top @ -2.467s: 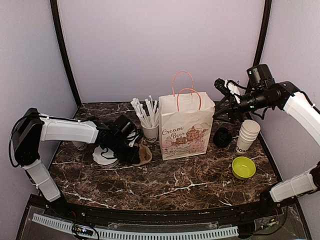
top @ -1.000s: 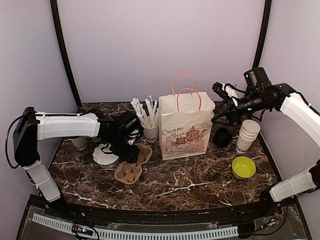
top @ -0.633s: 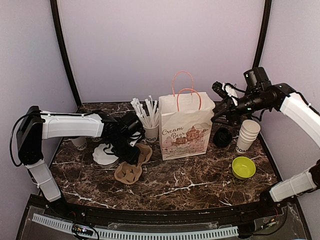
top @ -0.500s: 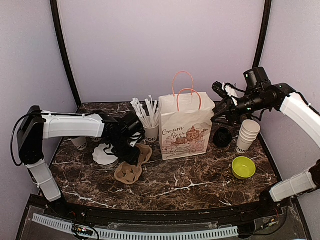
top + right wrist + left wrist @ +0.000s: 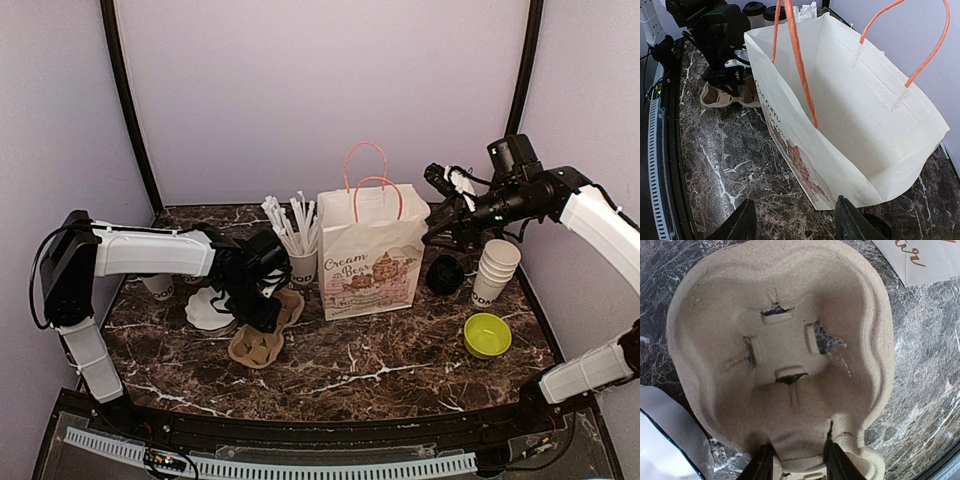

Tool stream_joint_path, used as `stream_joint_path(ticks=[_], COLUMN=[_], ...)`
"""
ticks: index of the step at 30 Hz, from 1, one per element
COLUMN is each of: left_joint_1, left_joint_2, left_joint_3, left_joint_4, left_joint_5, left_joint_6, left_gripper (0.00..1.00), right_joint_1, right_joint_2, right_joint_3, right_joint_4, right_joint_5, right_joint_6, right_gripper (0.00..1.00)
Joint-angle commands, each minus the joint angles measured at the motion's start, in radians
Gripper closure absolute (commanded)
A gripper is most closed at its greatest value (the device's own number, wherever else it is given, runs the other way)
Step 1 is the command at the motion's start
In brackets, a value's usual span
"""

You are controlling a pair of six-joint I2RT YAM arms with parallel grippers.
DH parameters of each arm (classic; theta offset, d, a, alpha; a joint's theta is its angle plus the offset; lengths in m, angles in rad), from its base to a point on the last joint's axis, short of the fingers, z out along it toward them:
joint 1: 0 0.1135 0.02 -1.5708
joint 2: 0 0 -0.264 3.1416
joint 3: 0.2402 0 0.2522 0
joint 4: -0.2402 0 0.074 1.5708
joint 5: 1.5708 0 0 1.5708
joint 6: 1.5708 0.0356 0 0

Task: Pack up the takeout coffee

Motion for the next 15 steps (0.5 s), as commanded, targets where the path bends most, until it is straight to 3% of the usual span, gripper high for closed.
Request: stream_joint_path(ticks=[1, 15], left_joint_1=[-0.002, -0.001], left_joint_2=[-0.010, -0.095], left_joint_3=[0.022, -0.011], left_joint_4=[-0.021, -0.019], left_joint_5=[0.026, 0.039], left_joint_6=[-0.011, 0.005], left_gripper=[0.64, 0.72], right_joint_1=[-0.003, -0.003], right_joint_2=[0.000, 0.056], right_joint_3=[-0.007, 0.206], right_joint_4=[0.031, -0.074], right_joint_5=[0.005, -0.033], right_joint_6=[0.004, -0.014], right_gripper=[0.46, 0.47])
